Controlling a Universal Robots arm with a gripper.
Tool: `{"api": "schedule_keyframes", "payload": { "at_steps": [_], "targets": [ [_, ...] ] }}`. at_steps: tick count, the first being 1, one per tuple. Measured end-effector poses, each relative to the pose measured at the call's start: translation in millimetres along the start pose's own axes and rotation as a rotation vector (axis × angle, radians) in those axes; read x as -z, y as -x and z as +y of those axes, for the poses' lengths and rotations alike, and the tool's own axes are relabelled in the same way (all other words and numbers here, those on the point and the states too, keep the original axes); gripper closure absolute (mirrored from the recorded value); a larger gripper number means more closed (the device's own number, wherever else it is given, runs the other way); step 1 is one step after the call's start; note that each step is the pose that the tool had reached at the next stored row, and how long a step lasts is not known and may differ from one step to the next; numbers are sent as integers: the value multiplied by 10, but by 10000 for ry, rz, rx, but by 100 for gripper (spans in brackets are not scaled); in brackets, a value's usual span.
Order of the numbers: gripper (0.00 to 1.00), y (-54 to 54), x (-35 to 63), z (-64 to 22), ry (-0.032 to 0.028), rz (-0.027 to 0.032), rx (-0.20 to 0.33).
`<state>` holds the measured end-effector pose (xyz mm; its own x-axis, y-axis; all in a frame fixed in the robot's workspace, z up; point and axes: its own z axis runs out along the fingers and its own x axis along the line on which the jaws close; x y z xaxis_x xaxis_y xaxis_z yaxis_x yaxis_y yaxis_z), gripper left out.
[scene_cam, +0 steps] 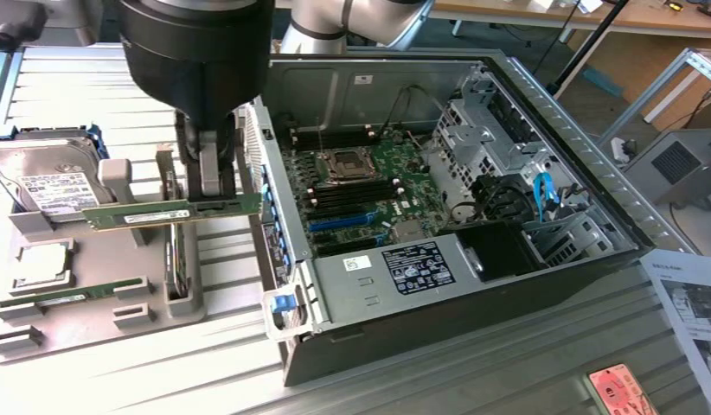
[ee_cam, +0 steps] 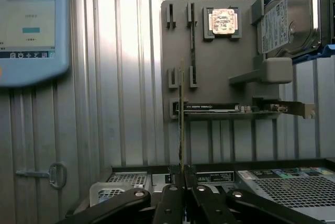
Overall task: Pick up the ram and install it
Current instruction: 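Pick up the ram and move it above insertion slot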
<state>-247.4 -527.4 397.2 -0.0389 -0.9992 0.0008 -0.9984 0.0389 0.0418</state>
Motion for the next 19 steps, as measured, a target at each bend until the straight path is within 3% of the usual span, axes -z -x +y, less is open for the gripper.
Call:
{"api": "schedule_keyframes", "payload": {
  "at_steps": [19],
  "targets": [
    [88, 16, 17, -421, 0, -1, 0]
  ]
}}
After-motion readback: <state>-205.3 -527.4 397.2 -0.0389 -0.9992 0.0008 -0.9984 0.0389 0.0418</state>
